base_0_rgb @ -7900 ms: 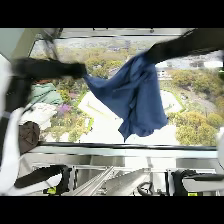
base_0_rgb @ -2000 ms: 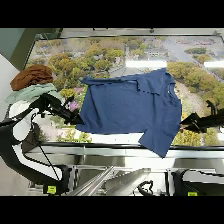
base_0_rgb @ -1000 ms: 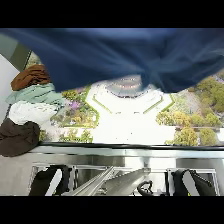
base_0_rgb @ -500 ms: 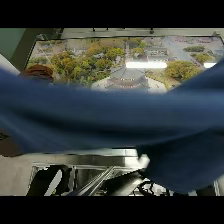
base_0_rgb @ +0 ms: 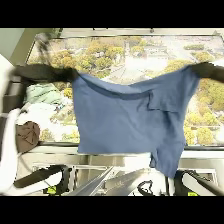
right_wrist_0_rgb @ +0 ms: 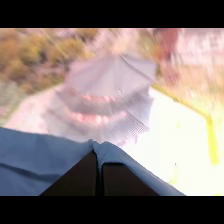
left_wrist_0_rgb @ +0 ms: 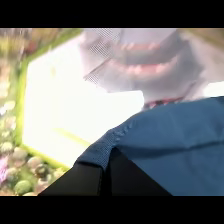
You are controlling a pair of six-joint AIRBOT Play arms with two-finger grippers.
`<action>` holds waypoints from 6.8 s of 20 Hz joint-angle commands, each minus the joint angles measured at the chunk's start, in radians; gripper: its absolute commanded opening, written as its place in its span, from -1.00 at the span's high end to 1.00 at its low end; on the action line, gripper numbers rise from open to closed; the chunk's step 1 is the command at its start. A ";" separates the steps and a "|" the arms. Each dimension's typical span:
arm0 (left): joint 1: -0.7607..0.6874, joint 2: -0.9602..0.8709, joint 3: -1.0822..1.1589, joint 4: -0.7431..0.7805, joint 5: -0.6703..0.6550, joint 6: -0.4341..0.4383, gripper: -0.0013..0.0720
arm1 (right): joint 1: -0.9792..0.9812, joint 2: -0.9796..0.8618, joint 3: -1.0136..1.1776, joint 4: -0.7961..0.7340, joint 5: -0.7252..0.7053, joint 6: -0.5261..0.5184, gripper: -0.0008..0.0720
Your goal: Fold the shirts.
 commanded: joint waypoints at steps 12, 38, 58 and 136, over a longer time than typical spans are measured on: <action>0.160 -0.659 0.436 -0.058 0.016 0.016 0.93 | 0.034 -0.755 0.631 -0.061 0.049 0.169 0.92; -0.013 -0.695 0.566 0.309 0.206 -0.118 -0.96 | 0.235 -0.739 0.629 -0.956 -0.145 0.681 -0.36; 0.142 -0.071 -0.576 -0.079 0.332 -0.020 -0.92 | -0.351 -0.074 -0.114 -0.615 -0.445 0.581 -0.35; 0.006 -0.447 0.658 0.105 0.631 -0.303 -0.96 | -0.100 -0.740 0.377 -0.320 -0.632 0.130 -1.00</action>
